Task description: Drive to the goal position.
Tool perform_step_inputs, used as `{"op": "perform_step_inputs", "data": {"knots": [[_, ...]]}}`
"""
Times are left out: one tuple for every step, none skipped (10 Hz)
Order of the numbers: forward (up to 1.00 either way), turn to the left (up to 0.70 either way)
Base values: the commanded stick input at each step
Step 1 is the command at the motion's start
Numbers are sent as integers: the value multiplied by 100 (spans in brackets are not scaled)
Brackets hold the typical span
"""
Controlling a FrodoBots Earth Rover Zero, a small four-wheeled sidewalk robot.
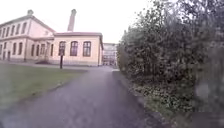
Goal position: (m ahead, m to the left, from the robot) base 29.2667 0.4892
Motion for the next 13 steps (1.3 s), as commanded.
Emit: {"op": "perform_step_inputs", "data": {"knots": [[100, 40], [100, 40], [100, 27], [100, 13], [100, 0], [100, 0], [100, 0], [100, 0], [100, 0], [100, 0], [100, 0], [100, 0], [100, 0]]}}
